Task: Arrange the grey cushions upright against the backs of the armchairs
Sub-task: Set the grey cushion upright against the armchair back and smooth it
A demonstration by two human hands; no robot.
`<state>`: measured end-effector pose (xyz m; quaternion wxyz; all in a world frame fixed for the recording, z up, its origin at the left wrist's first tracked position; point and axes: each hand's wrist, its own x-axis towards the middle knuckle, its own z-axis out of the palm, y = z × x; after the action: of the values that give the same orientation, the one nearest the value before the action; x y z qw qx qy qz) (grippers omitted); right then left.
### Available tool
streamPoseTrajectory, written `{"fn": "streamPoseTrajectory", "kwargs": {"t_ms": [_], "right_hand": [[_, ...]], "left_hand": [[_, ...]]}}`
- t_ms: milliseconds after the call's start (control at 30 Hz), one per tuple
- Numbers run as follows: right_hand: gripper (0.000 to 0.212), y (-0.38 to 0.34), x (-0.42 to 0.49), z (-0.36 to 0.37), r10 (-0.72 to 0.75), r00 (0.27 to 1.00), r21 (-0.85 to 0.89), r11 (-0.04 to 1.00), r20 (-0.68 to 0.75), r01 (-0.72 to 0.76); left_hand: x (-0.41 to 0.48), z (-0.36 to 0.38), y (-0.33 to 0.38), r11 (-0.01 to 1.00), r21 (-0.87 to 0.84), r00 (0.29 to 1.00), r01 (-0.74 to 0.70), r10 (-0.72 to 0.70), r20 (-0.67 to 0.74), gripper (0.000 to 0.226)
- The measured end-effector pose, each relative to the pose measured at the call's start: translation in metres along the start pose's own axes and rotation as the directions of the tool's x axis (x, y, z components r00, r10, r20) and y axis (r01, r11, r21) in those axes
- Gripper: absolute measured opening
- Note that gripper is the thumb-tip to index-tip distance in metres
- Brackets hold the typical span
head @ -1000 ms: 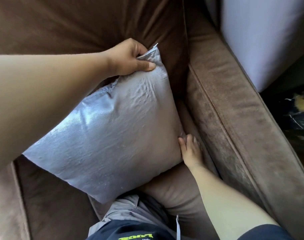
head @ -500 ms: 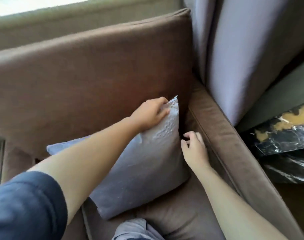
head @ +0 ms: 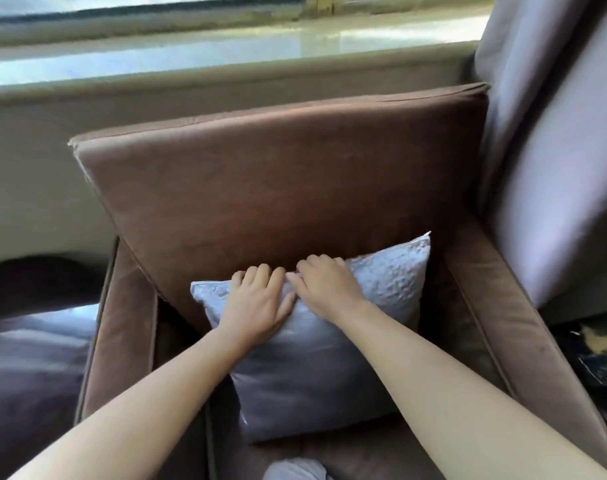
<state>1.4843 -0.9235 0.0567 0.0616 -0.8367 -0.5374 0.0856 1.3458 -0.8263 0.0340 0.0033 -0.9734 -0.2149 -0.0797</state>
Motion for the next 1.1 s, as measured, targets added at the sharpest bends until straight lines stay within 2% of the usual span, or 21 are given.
{"fn": "streamPoseTrajectory", "kwargs": {"t_ms": [133, 233, 433, 567, 633, 767, 800, 867, 933, 1000, 1033, 1100], "right_hand": [[0.060, 0.024, -0.008, 0.001, 0.004, 1.000, -0.092, 0.996, 0.009, -0.004], [0.072, 0.053, -0.012, -0.010, 0.035, 0.999, -0.216, 0.976, 0.025, -0.029], [0.066, 0.116, -0.033, -0.024, 0.132, 0.991, -0.380, 0.916, -0.019, -0.130], [0.075, 0.120, -0.032, -0.024, 0.143, 0.990, -0.428, 0.895, 0.014, -0.124], [0.071, 0.121, -0.029, -0.024, 0.136, 0.991, -0.439, 0.890, -0.005, -0.124], [0.055, 0.141, -0.037, -0.033, 0.117, 0.984, -0.303, 0.941, -0.132, -0.153], [0.050, 0.149, -0.041, -0.036, 0.161, 0.976, -0.217, 0.957, -0.144, -0.190], [0.035, 0.164, -0.049, -0.039, 0.338, 0.932, 0.082, 0.941, -0.131, -0.329], [0.030, 0.172, -0.055, -0.038, 0.523, 0.849, 0.395, 0.797, -0.071, -0.458], [0.033, 0.176, -0.056, -0.031, 0.633, 0.774, 0.630, 0.595, 0.016, -0.500], [0.033, 0.178, -0.056, -0.026, 0.657, 0.752, 0.727, 0.487, 0.059, -0.483], [0.019, 0.181, -0.054, -0.015, 0.657, 0.739, 0.852, 0.294, 0.149, -0.432]], "left_hand": [[-0.003, 0.005, -0.013, 0.998, 0.026, 0.998, 0.049, -0.048, -0.035, 0.049], [-0.004, 0.007, -0.024, 0.999, 0.032, 0.999, 0.022, -0.021, -0.043, 0.046], [-0.003, 0.005, -0.027, 1.000, 0.009, 0.999, 0.012, -0.011, -0.053, 0.044], [-0.003, 0.003, -0.028, 1.000, -0.004, 0.999, 0.006, -0.006, -0.039, 0.046], [-0.002, 0.002, -0.031, 1.000, -0.004, 0.999, 0.001, -0.001, -0.035, 0.047], [-0.018, -0.008, -0.050, 0.999, 0.046, 1.000, 0.011, -0.011, 0.002, 0.049], [-0.024, -0.011, -0.057, 0.998, 0.055, 0.999, 0.042, -0.044, 0.021, 0.049], [-0.037, -0.016, -0.069, 0.980, 0.004, 0.979, 0.199, -0.199, 0.048, 0.046], [-0.046, -0.020, -0.077, 0.894, -0.152, 0.906, 0.422, -0.412, 0.093, 0.035], [-0.051, -0.022, -0.082, 0.692, -0.414, 0.800, 0.591, -0.569, 0.190, 0.021], [-0.052, -0.022, -0.083, 0.523, -0.572, 0.745, 0.632, -0.612, 0.265, 0.016], [-0.054, -0.025, -0.076, 0.125, -0.787, 0.653, 0.605, -0.643, 0.400, 0.012]]}}
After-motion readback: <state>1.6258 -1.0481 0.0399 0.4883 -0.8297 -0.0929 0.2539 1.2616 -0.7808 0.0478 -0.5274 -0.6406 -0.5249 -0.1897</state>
